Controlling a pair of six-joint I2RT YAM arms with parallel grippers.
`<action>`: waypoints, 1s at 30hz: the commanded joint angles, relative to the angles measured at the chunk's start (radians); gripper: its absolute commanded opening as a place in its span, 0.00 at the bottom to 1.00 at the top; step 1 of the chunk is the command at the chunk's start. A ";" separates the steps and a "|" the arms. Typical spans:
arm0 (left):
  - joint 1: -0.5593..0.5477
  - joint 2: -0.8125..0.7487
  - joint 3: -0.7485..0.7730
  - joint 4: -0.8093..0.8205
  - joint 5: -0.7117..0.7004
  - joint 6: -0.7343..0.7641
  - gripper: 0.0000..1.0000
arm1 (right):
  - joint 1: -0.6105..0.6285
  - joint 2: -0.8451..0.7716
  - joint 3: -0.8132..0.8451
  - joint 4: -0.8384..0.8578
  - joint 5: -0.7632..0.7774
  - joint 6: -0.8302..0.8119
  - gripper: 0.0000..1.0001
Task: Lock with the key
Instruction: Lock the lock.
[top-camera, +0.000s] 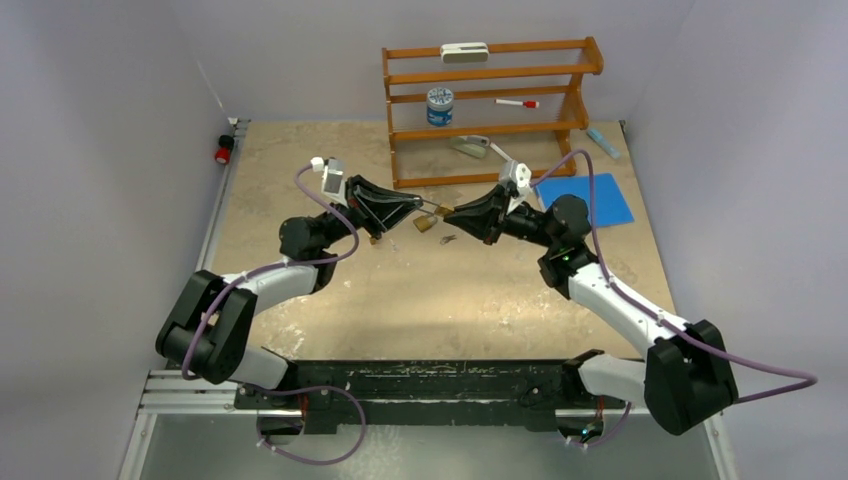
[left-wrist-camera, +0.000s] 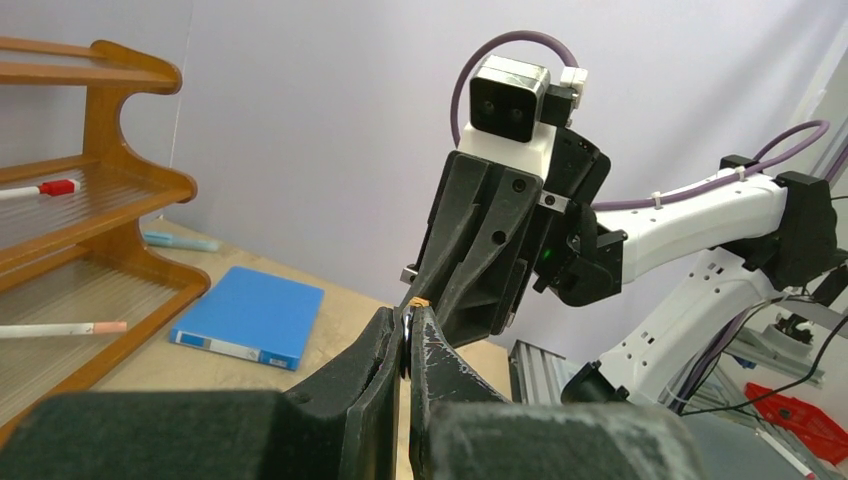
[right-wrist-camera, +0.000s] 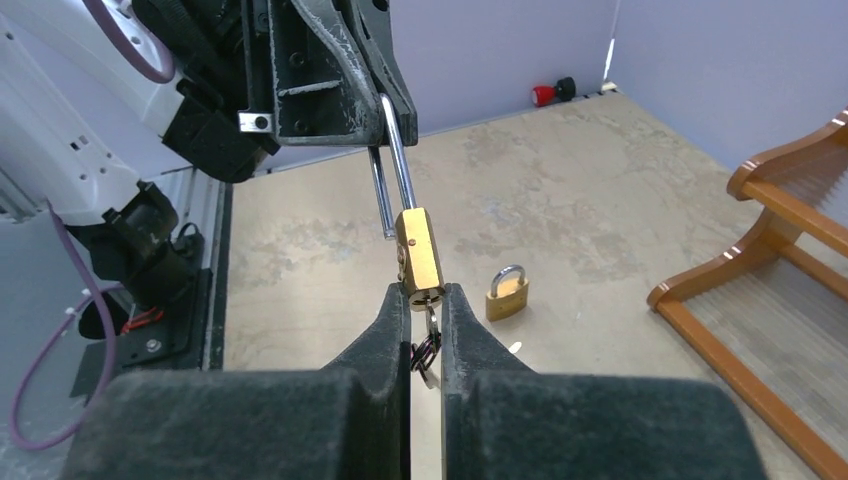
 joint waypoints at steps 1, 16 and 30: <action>0.005 0.003 0.005 0.095 -0.006 -0.023 0.00 | 0.005 -0.006 0.066 0.016 -0.072 0.007 0.00; 0.016 0.031 0.017 0.169 0.055 -0.074 0.00 | -0.008 0.015 0.149 -0.051 -0.309 0.040 0.00; 0.085 0.009 0.024 0.147 0.107 -0.066 0.00 | -0.036 0.014 0.187 -0.151 -0.430 0.041 0.00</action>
